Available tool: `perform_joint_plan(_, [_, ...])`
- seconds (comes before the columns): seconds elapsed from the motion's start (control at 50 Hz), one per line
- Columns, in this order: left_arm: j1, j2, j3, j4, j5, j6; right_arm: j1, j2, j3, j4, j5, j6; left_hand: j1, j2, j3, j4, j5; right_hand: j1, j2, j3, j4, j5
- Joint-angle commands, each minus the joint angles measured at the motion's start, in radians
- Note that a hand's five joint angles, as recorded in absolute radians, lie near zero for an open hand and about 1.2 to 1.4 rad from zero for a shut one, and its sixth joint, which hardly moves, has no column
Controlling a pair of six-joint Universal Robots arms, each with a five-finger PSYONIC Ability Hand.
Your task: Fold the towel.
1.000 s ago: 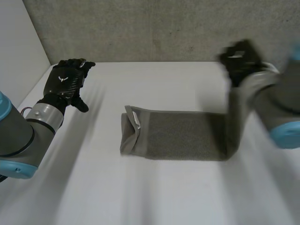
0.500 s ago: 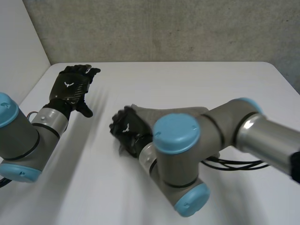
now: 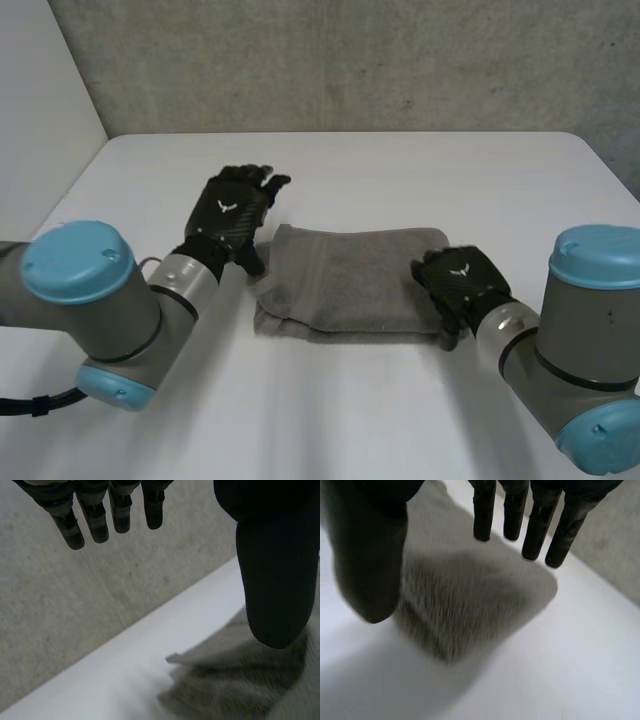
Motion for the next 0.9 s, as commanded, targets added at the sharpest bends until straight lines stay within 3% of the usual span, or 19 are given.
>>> perform_joint_plan(0.02, [-0.002,-0.059,0.013,-0.010,-0.026,0.065,-0.036,0.067,-0.011,-0.015,-0.014,-0.008,0.028,0.029,0.029,0.030,0.019,0.378,0.383,0.385,0.385,0.371])
perform_joint_plan(0.06, [-0.002,-0.059,0.005,-0.012,-0.026,0.079,-0.049,0.072,-0.030,-0.025,-0.008,-0.022,0.028,0.029,0.029,0.030,0.019,0.851,0.856,0.858,0.858,0.844])
perform_joint_plan(0.08, [-0.002,-0.057,-0.005,-0.016,-0.026,0.088,-0.049,0.072,-0.030,-0.025,-0.008,-0.022,0.028,0.029,0.029,0.030,0.019,0.854,0.859,0.861,0.860,0.847])
perform_joint_plan(0.1, [-0.002,-0.050,-0.019,-0.021,-0.026,0.091,-0.049,0.070,-0.041,-0.032,-0.003,-0.036,0.025,0.026,0.026,0.027,0.016,1.004,1.009,1.011,1.011,0.997])
perform_joint_plan(0.3, [-0.015,0.039,-0.082,-0.078,-0.029,0.085,0.011,0.068,-0.193,-0.044,0.025,-0.252,0.025,0.026,0.026,0.027,0.016,1.005,1.010,1.012,1.012,0.998])
perform_joint_plan(0.34, [-0.015,0.058,-0.087,-0.087,-0.029,0.083,0.130,0.100,-0.279,-0.033,0.014,-0.350,0.025,0.026,0.026,0.027,0.016,1.005,1.010,1.012,1.012,0.998])
perform_joint_plan(0.46, [-0.013,0.139,-0.108,-0.108,-0.060,0.082,0.266,0.182,-0.408,-0.021,-0.011,-0.548,0.025,0.026,0.026,0.027,0.016,1.005,1.010,1.012,1.012,0.998])
perform_joint_plan(0.56, [-0.001,0.194,-0.117,-0.110,-0.121,0.080,0.390,0.323,-0.550,-0.003,-0.104,-0.734,0.019,0.020,0.020,0.021,0.010,1.005,1.010,1.012,1.012,0.998])
perform_joint_plan(0.66, [0.033,0.234,-0.125,-0.108,-0.164,0.076,0.442,0.418,-0.589,0.063,-0.192,-0.755,0.008,0.008,0.009,0.010,-0.002,1.005,1.010,1.012,1.012,0.998])
perform_joint_plan(0.74, [0.048,0.239,-0.125,-0.108,-0.164,0.076,0.451,0.434,-0.598,0.093,-0.215,-0.751,0.008,0.008,0.009,0.010,-0.002,1.005,1.010,1.012,1.012,0.998])
perform_joint_plan(0.78, [0.050,0.239,-0.125,-0.108,-0.162,0.074,0.453,0.429,-0.598,0.091,-0.209,-0.738,0.008,0.008,0.009,0.010,-0.002,0.954,0.959,0.960,0.960,0.947])
perform_joint_plan(0.82, [0.051,0.239,-0.120,-0.107,-0.161,0.076,0.445,0.388,-0.580,0.085,-0.190,-0.705,0.008,0.008,0.009,0.010,-0.002,0.278,0.283,0.285,0.285,0.272])
perform_joint_plan(0.84, [0.051,0.239,-0.120,-0.107,-0.161,0.076,0.445,0.388,-0.580,0.085,-0.190,-0.705,0.008,0.008,0.009,0.010,-0.002,0.275,0.280,0.282,0.282,0.269])
perform_joint_plan(0.88, [0.053,0.239,-0.116,-0.105,-0.159,0.074,0.432,0.319,-0.548,0.064,-0.141,-0.593,0.008,0.008,0.009,0.010,-0.002,-0.081,-0.076,-0.074,-0.075,-0.088])
perform_joint_plan(0.9, [0.051,0.239,-0.108,-0.104,-0.159,0.071,0.432,0.319,-0.547,0.064,-0.141,-0.593,0.005,0.006,0.006,0.007,-0.005,-0.083,-0.078,-0.076,-0.076,-0.090])
